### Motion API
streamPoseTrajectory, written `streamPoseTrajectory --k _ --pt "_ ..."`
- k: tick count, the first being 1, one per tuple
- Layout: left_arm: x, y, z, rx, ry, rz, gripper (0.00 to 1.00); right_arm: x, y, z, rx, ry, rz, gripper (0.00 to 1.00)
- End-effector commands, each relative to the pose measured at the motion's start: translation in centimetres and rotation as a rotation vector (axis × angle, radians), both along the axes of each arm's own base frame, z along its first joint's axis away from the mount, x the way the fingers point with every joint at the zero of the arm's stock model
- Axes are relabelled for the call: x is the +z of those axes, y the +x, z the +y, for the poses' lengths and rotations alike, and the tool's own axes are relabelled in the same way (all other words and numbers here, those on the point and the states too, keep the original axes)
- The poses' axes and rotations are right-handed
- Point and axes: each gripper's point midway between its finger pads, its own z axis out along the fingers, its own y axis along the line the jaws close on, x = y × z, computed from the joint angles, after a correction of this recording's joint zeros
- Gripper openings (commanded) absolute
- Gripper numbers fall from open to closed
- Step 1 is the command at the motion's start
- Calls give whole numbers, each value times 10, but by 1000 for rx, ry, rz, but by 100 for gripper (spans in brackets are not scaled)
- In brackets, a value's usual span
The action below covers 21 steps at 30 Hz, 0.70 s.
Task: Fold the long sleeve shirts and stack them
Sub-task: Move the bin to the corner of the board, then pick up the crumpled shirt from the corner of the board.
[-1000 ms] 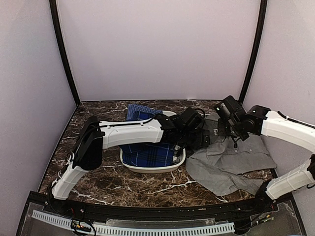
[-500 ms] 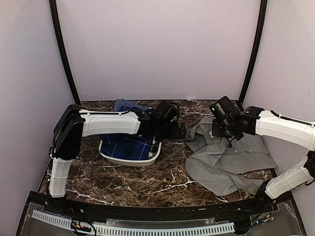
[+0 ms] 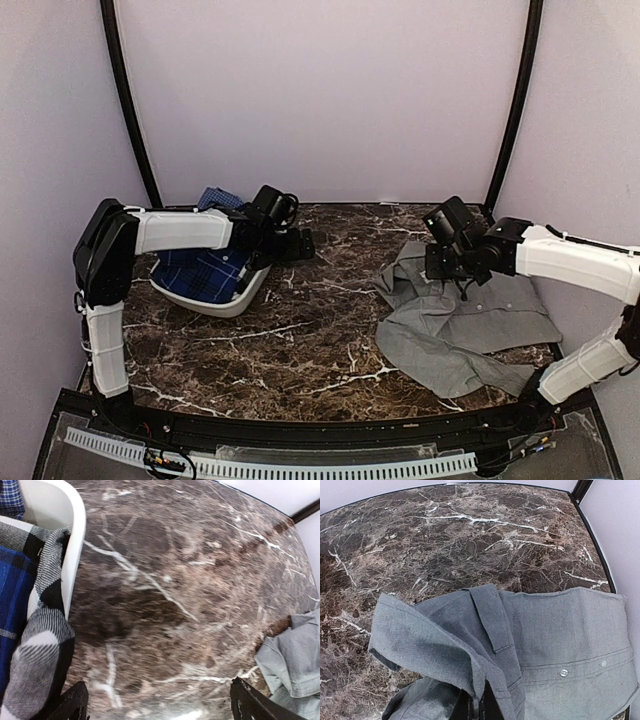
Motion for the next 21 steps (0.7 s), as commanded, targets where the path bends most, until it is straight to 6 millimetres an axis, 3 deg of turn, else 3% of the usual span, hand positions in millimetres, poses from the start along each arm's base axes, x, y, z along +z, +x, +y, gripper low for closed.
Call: streamPoseTrajectory --k 1,5,10,14,18,20,21 --pt "-60 5 97 66 192 141 98 -3 -2 13 41 29 -5 0" --pt "-61 28 131 102 167 125 98 -7 -5 22 64 27 4 0" --pt "-53 55 151 123 130 93 99 -11 -6 35 99 20 14 0" --pt "-39 67 142 80 101 58 99 -6 -5 51 145 7 3 0" --pt "-19 64 121 2 19 51 98 13 -2 82 243 15 -33 0" --pt "-2 56 106 -51 -25 24 98 29 0 104 309 25 -66 0" --pt "17 54 100 -76 -47 -24 98 36 0 114 340 27 -80 0"
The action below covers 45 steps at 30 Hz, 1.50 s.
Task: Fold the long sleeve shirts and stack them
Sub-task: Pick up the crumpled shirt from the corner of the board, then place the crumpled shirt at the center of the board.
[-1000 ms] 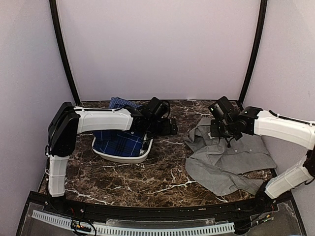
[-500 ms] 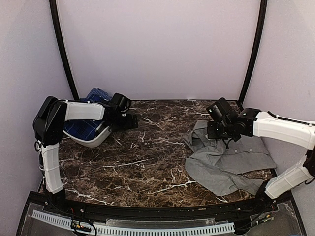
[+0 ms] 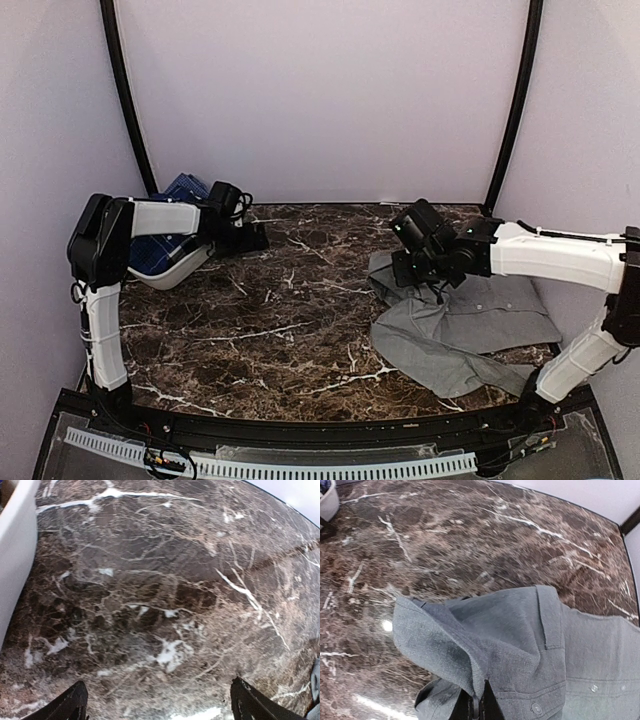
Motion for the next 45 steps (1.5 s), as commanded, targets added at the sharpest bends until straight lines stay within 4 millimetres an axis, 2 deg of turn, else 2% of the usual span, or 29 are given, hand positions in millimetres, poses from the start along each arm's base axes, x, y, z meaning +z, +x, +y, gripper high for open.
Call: streamPoseTrajectory --k 1,2,3,6,7,11,12,13,14,15,16,17,18,19,22,24,26,27,28,31,34,35,37,39,40,42,43,45 --pt "58 -23 -42 -168 -116 -92 98 54 10 57 157 79 -117 0" --pt "78 -26 -48 -193 -135 -142 98 63 9 68 192 88 -130 0" --pt "84 -40 -56 -228 -155 -149 98 72 9 79 224 104 -146 0" --pt "98 -60 -65 -272 -208 -195 98 105 3 116 339 145 -194 0" --pt "102 -71 -63 -281 -225 -202 97 118 0 128 380 151 -213 0" --pt "131 -94 -56 -289 -293 -302 96 170 -20 182 556 174 -295 0" --pt "127 -100 -51 -279 -290 -299 96 182 -25 197 600 188 -309 0" --pt "146 -104 -48 -271 -308 -347 96 196 -32 209 642 209 -327 0" --pt "144 -108 -42 -250 -298 -352 96 215 -39 220 679 239 -349 0" --pt "166 -113 -37 -237 -319 -410 95 231 -45 229 714 266 -366 0" --pt "165 -116 -32 -220 -312 -420 95 252 -51 236 743 300 -391 0" --pt "188 -122 -27 -213 -331 -479 95 279 -57 241 764 349 -428 0" --pt "192 -126 -22 -201 -330 -498 95 291 -58 243 770 368 -443 0" --pt "212 -132 -18 -196 -347 -550 95 304 -58 242 764 388 -460 0" --pt "239 -142 -5 -162 -352 -627 95 313 -46 235 720 393 -478 0" --pt "253 -146 1 -148 -347 -658 95 297 -23 224 673 393 -430 0" --pt "261 -148 3 -145 -343 -665 95 264 8 207 594 387 -344 0" --pt "259 -149 3 -147 -335 -651 95 242 24 197 552 373 -300 0" --pt "261 -149 2 -151 -338 -648 95 223 43 182 494 360 -267 0" --pt "252 -149 -1 -159 -343 -612 95 160 79 144 368 344 -149 0" --pt "235 -149 -6 -171 -347 -560 95 104 103 109 272 336 -57 0" --pt "230 -149 -8 -173 -348 -542 95 88 108 100 247 326 -30 2" --pt "216 -150 -12 -175 -338 -498 95 61 113 86 209 290 13 16" --pt "199 -153 -20 -186 -318 -443 95 47 111 81 196 259 36 33" --pt "185 -155 -22 -187 -295 -399 95 42 108 83 205 264 54 40" --pt "167 -160 -29 -193 -258 -348 95 33 97 84 220 275 68 57" --pt "161 -163 -33 -200 -245 -330 95 23 89 84 219 268 81 64" --pt "143 -166 -37 -204 -212 -275 94 9 75 83 215 251 106 72"
